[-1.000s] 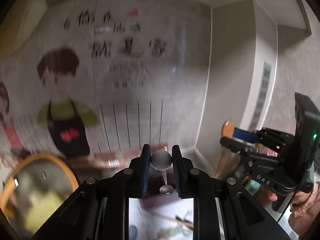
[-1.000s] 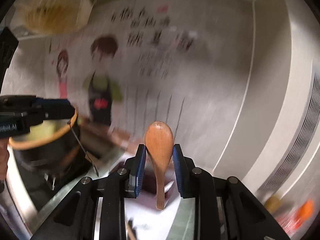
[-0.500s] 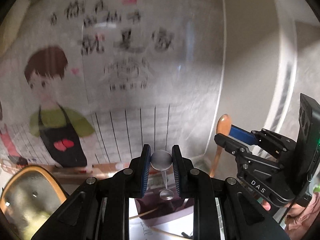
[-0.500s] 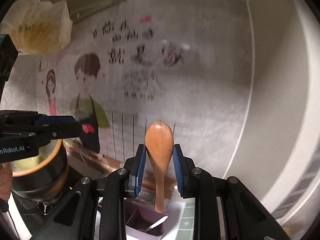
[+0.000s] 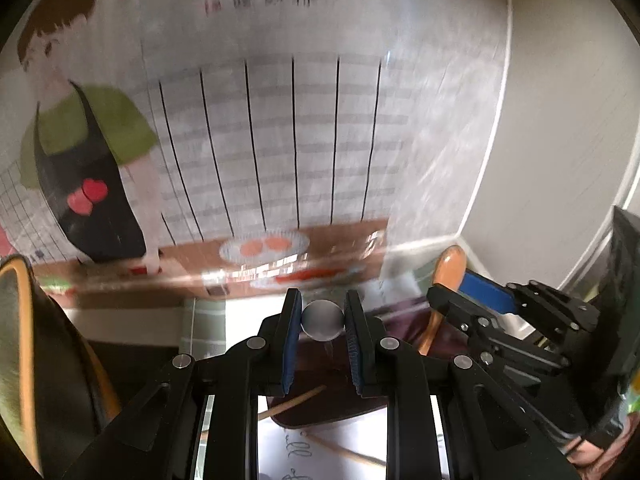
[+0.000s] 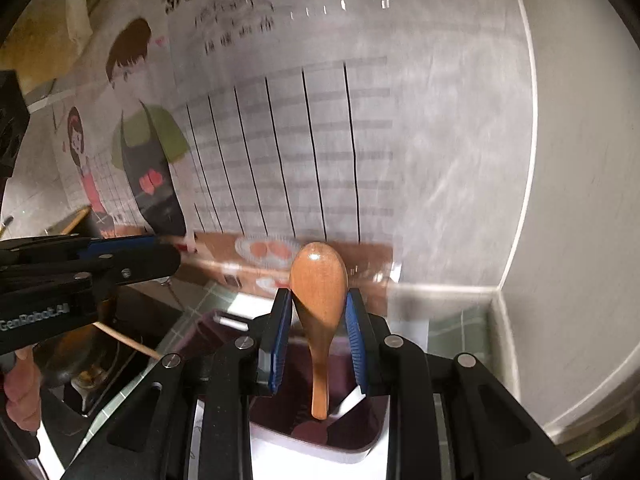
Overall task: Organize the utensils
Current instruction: 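Carry the metal spoon and wooden spoon over the purple caddy with both tools, then open the left tool over the caddy while the right tool releases the wooden spoon, then lower the left tool to the blue spoon while the right tool lowers to a chopstick, then grasp a wooden chopstick with the right tool while the left tool straddles the blue spoon, then close the left tool on the blue plastic spoon while the right tool holds the chopstick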
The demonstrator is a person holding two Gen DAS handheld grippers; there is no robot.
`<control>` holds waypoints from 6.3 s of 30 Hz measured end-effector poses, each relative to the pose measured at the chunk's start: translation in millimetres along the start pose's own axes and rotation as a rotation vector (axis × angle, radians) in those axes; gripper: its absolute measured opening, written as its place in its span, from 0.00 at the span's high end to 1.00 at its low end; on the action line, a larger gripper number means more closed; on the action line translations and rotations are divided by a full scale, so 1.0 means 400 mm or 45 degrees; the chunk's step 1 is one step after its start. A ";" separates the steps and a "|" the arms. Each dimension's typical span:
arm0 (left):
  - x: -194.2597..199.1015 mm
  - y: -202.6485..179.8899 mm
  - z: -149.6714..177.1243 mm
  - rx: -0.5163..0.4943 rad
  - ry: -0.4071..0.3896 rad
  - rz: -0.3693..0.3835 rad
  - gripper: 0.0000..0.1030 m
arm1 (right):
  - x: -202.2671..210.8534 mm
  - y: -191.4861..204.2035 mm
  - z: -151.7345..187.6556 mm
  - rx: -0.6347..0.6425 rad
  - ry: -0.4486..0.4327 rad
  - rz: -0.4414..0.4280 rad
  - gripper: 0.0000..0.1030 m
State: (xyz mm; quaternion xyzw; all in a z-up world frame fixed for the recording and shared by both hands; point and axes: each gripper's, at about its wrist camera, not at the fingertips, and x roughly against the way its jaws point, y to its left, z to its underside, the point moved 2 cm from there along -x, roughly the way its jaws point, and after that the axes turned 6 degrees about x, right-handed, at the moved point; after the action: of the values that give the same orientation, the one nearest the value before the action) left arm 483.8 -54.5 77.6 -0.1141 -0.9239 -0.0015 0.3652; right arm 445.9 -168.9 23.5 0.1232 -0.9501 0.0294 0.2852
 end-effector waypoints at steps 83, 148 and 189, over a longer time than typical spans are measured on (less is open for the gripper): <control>0.124 0.165 0.469 0.269 0.321 0.071 0.65 | -0.165 0.281 0.320 0.451 0.693 -0.219 0.63; -0.049 -0.202 0.480 -0.548 0.679 0.381 0.41 | 0.144 0.018 0.478 0.041 0.678 -0.140 0.95; 0.171 -0.015 0.454 0.000 0.232 0.171 0.65 | 0.208 0.105 0.360 0.150 0.488 -0.062 0.94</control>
State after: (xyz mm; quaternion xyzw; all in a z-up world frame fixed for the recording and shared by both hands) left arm 311.7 -30.4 -8.9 -0.1751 -0.8772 0.0127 0.4469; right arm 291.2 -164.4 -50.3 0.1547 -0.8717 0.1009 0.4539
